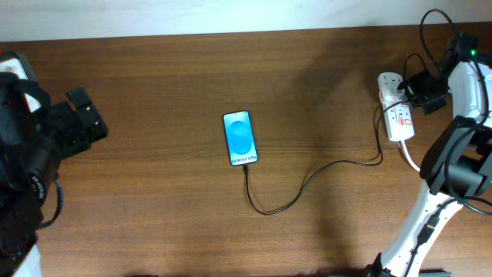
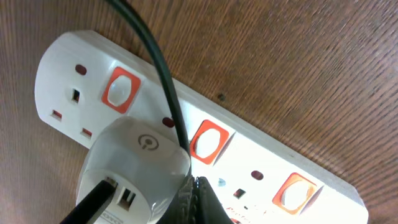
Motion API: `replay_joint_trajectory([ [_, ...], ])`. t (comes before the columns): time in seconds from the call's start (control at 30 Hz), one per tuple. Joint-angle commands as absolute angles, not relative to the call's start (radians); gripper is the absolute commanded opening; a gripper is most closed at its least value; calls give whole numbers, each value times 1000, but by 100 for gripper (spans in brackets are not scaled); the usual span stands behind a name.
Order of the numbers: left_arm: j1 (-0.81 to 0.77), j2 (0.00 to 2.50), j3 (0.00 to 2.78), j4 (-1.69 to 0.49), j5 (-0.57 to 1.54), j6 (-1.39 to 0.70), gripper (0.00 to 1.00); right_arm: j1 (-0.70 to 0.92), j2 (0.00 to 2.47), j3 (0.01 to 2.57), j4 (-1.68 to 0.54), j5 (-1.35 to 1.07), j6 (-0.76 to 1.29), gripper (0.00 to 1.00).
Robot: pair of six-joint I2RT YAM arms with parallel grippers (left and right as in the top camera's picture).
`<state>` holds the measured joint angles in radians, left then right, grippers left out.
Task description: Plug charger to phone and switch on socket
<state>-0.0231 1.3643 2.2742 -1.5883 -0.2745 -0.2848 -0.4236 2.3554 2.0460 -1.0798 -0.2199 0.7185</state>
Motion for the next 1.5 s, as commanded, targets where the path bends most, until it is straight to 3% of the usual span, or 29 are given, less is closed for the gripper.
replay_joint_trajectory([
  [0.0,-23,1364,2276,-1588,-292,-299,99,-434,2362,2080,-1067,-255,715,4],
  [0.53,-23,1353,2276,-1596,-284,-302,99,-379,2455,2082,-1108,-142,703,4],
  [0.73,-23,1335,2276,-1596,-284,-302,99,-408,2441,2201,-1171,-229,704,4],
  [1.3,-23,1335,2276,-1601,-284,-302,99,-339,2512,2132,-1128,-224,695,4],
  [1.47,-23,1328,2276,-1612,-285,-303,99,-353,2454,2194,-1206,-117,685,4],
])
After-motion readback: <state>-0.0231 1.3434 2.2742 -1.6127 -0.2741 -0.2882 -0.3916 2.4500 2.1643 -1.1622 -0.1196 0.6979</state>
